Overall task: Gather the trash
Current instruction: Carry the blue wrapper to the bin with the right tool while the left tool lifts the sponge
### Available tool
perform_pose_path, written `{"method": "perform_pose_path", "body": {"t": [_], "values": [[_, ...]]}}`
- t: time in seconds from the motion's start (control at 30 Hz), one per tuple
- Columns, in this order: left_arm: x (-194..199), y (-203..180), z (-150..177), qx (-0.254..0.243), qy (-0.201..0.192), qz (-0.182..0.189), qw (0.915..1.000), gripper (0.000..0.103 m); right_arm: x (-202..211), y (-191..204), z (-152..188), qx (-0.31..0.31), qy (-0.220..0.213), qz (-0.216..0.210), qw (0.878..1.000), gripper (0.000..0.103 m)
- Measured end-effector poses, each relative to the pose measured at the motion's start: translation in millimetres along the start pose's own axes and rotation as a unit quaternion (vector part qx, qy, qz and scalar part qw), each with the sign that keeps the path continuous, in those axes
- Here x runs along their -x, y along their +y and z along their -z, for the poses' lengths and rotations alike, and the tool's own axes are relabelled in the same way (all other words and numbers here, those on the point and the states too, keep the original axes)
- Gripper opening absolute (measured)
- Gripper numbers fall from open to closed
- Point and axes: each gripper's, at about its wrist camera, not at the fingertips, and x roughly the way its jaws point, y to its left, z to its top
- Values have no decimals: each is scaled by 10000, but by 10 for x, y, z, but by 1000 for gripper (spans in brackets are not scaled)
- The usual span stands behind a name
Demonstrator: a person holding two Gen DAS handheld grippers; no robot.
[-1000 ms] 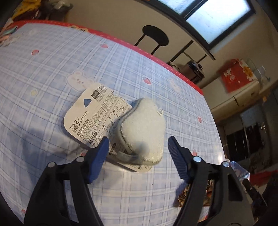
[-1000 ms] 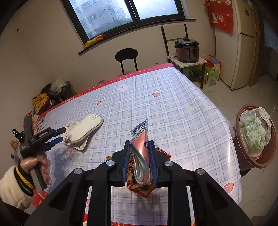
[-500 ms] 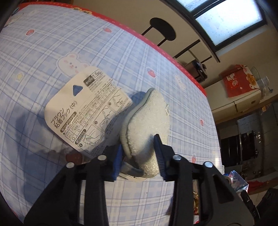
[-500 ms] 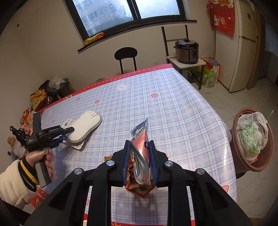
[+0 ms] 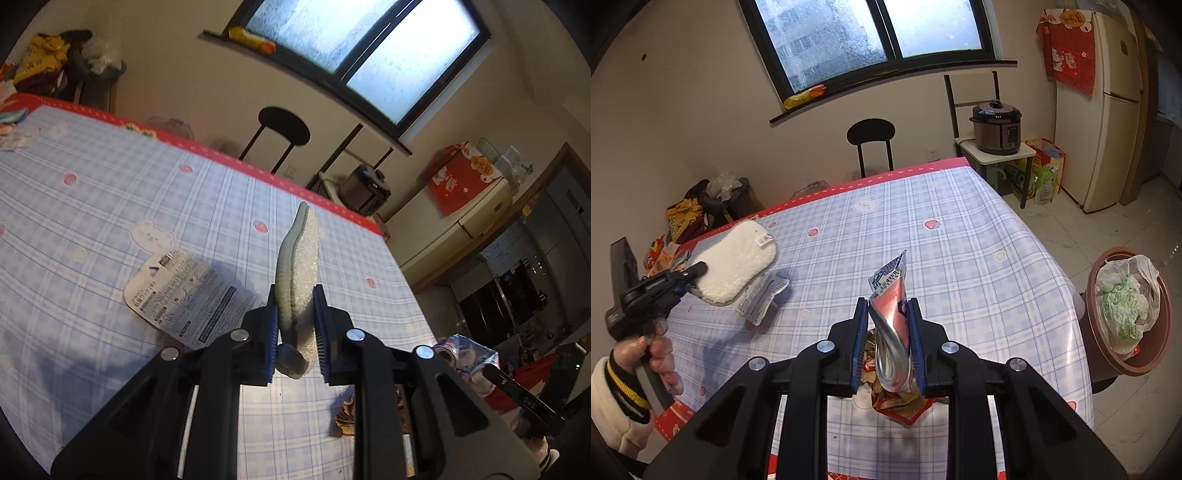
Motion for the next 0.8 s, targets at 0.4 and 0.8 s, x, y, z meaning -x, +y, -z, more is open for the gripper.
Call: {"method": "perform_pose_path", "body": {"t": [0.4, 0.8], "values": [[767, -349, 172, -332, -552, -200, 9977, 21, 219, -325, 72, -315, -252, -157, 9991, 22], [553, -1211, 473, -603, -461, -44, 9971, 21, 573, -1615, 203, -1015, -481, 328, 9931, 22]]}}
